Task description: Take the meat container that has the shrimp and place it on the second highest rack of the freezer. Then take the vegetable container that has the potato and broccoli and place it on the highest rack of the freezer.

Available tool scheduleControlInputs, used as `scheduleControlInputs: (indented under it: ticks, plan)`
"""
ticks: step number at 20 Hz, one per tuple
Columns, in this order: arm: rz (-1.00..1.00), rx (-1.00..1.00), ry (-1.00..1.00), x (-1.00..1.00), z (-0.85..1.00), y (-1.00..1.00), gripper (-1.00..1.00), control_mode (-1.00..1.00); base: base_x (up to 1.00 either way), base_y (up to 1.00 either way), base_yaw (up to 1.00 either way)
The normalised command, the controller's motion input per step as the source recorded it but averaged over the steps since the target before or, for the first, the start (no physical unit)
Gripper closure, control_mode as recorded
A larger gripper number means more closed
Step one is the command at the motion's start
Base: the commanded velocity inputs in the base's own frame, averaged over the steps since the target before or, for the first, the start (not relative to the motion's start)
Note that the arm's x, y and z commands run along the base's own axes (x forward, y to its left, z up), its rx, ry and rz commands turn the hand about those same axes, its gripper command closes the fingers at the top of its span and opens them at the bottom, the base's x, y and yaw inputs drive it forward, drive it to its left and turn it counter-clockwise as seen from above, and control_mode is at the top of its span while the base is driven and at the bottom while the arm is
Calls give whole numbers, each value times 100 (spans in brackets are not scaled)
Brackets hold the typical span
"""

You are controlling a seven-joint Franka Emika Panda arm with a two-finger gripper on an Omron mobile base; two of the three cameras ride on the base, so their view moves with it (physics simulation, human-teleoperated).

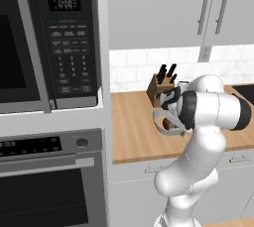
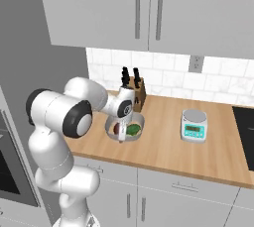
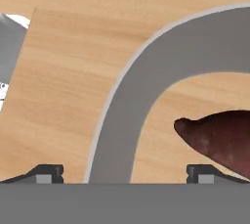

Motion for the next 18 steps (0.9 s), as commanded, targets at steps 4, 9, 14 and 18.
scheduleControlInputs:
  ticks: [4, 9, 14, 18]
  plan:
    - [0, 0, -6, 1, -36, 0, -100, -100, 0, 0, 0]
    - [0, 0, -12, 0, -15, 0, -100, -100, 0, 0, 0]
    - [0, 0, -13, 0, -23, 1, -100, -100, 0, 0, 0]
    - [0, 0, -1, 0, 0, 0, -100, -100, 0, 0, 0]
